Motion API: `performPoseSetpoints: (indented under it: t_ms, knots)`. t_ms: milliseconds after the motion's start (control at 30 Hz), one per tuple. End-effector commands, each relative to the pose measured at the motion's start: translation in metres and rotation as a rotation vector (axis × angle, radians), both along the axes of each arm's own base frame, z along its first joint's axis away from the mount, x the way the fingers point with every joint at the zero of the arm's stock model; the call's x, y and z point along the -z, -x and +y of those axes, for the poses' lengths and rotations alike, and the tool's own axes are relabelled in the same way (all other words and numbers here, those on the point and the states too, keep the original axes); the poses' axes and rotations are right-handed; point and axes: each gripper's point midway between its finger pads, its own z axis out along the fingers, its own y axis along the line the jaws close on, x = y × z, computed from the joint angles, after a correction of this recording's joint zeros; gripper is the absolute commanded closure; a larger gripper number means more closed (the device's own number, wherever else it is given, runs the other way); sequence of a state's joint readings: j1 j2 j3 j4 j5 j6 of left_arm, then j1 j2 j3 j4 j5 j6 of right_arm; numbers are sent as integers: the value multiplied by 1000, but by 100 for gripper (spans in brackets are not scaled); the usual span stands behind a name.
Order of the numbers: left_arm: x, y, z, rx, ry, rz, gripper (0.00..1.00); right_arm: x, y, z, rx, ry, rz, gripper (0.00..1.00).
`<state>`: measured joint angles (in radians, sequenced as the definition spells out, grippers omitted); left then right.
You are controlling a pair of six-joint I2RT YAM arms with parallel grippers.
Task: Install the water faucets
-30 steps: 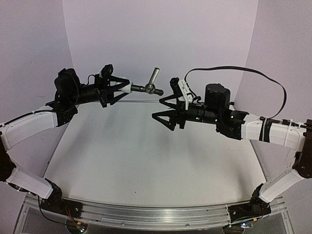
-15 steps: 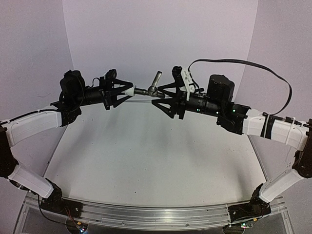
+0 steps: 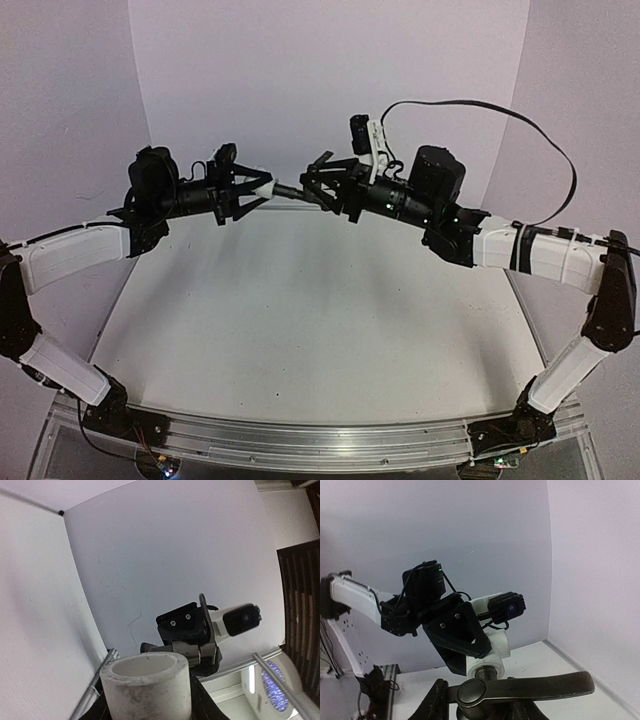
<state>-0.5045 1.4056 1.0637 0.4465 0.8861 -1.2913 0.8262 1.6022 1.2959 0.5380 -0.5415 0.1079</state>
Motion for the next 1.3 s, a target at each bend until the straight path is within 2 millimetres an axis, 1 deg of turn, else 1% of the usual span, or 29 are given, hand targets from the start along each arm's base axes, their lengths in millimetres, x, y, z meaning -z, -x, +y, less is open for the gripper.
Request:
performPoseSetpoints:
  t_ms: [0,67,100,133,167,200,233,267,333,400,467,500,533,567,633,667,733,767,800,867,900,1000,1067,1133,1167,1233,1267]
  knots:
    - [-74,44,7,-26,58,-659,100,-3,-34,-1,-55,-169,477,100]
    - [-72,81,2,64,62,-948,100,17,-57,-7,-88,-212,733,100]
    - [-68,101,1,127,74,-1112,100,30,-64,-6,-112,-229,868,100]
    - [-62,124,0,199,105,-1273,100,43,-74,-7,-125,-236,960,100]
    - [-54,148,2,304,156,-1376,100,53,-81,-9,-138,-256,1078,100]
    - [-49,163,6,371,200,-1469,100,66,-85,-6,-151,-257,1149,100]
    - [-46,177,11,449,253,-1541,100,79,-88,-4,-166,-264,1238,100]
    - [-44,187,16,519,297,-1580,100,91,-90,-1,-182,-280,1332,100]
    - [-47,190,18,586,337,-1609,100,108,-92,3,-223,-312,1450,100]
    - [-48,184,17,595,335,-1609,100,120,-94,8,-280,-351,1527,100]
    - [-47,174,15,561,304,-1589,100,121,-93,10,-339,-379,1555,100]
    - [-47,168,14,527,279,-1567,100,123,-92,10,-355,-381,1556,99]
    - [-48,161,11,474,245,-1539,100,124,-91,10,-366,-375,1547,94]
    - [-53,152,8,398,205,-1506,100,121,-89,8,-382,-372,1507,81]
    - [-61,137,8,243,132,-1416,100,118,-81,2,-407,-355,1387,60]
    - [-66,129,9,172,104,-1351,100,123,-75,-2,-403,-337,1351,48]
    - [-78,107,15,-5,48,-1214,100,135,-64,-9,-380,-297,1284,31]
    - [-81,100,20,-66,33,-1155,100,144,-60,-14,-367,-274,1263,25]
    - [-82,94,25,-111,21,-1087,100,152,-56,-18,-356,-253,1243,23]
    - [-86,92,31,-143,24,-986,100,170,-47,-27,-337,-216,1220,21]
    - [-87,90,33,-154,21,-931,100,173,-44,-31,-327,-206,1195,20]
    - [-87,80,35,-176,26,-758,100,166,-34,-43,-296,-192,1062,19]
    - [-84,69,34,-180,25,-631,100,157,-29,-48,-267,-169,949,19]
    - [-75,58,29,-148,14,-496,100,149,-29,-51,-197,-105,827,18]
    - [-71,53,26,-126,13,-429,100,142,-29,-52,-160,-70,746,18]
    - [-64,49,20,-63,15,-331,100,134,-23,-50,-87,36,604,17]
    - [-62,47,17,-42,15,-296,100,125,-19,-48,-57,78,510,16]
